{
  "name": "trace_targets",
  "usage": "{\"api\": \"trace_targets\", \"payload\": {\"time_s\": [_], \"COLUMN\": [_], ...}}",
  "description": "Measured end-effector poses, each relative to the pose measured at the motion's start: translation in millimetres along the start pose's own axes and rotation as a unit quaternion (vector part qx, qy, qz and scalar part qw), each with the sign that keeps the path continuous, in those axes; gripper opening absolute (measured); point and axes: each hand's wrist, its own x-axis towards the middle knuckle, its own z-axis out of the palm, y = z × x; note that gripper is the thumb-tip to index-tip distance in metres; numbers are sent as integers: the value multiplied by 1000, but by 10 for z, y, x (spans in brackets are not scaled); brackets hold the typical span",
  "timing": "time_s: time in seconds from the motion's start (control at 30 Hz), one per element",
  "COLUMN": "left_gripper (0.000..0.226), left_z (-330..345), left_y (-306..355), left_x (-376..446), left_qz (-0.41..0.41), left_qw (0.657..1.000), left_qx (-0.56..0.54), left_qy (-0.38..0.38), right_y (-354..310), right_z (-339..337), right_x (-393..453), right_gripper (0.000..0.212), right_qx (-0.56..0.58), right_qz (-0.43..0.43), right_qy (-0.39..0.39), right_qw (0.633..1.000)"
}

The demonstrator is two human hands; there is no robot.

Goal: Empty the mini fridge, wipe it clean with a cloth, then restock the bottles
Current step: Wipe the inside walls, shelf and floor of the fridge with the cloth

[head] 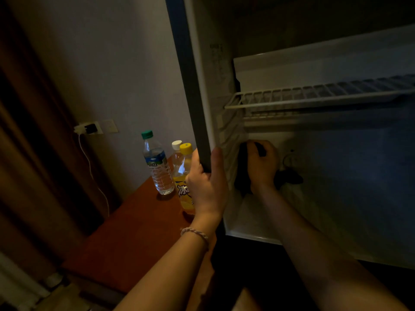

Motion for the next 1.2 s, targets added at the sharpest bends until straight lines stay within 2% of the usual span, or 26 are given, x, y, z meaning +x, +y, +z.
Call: {"api": "trace_targets", "payload": {"time_s": [0.07, 0.17, 0.3, 0.43, 0.5, 0.57, 0.67, 0.77, 0.87, 0.97, 1.07, 1.2], "left_gripper": [24, 21, 29, 22, 30, 43, 29, 23, 26, 34, 44, 32], "left_z": [-5, -9, -1, 5, 13, 15, 13, -3, -9, -4, -4, -7], "left_y": [-16, -42, -12, 18, 15, 15, 42, 67, 55, 43, 46, 23], "left_x": [10, 15, 9, -13, -19, -17, -13, -16, -14, -4, 2, 8], "left_qz": [4, 8, 9, 14, 13, 8, 9, 13, 10, 13, 19, 13], "left_qw": [1000, 1000, 1000, 1000, 1000, 1000, 1000, 1000, 1000, 1000, 1000, 1000], "left_qx": [8, 14, 13, 8, 7, 4, 4, 5, 5, -1, -3, 6], "left_qy": [4, 4, 6, 10, 14, 16, 9, 7, 1, 1, 6, 7], "right_y": [-1, 5, -14, -89, -155, -222, -239, -219, -218, -200, -177, -163], "right_z": [0, 5, 7, -16, -49, -86, -150, -200, -213, -219, -236, -205], "right_x": [6, 14, 23, -85, -208, -364, -605, -775, -835, -873, -862, -705], "right_gripper": [11, 17, 28, 19, 15, 17, 22, 14, 3, 11, 6, 9], "right_qx": [-10, -29, -66, -89, -110, -105, -75, -64, -44, -25, -32, -40], "right_qz": [-18, -45, -62, -60, -60, -56, -77, -127, -135, -115, -146, -164], "right_qy": [-9, -26, -43, -47, -40, -39, -51, -48, -44, -47, -61, -79], "right_qw": [1000, 998, 995, 993, 991, 992, 993, 989, 989, 992, 987, 982]}}
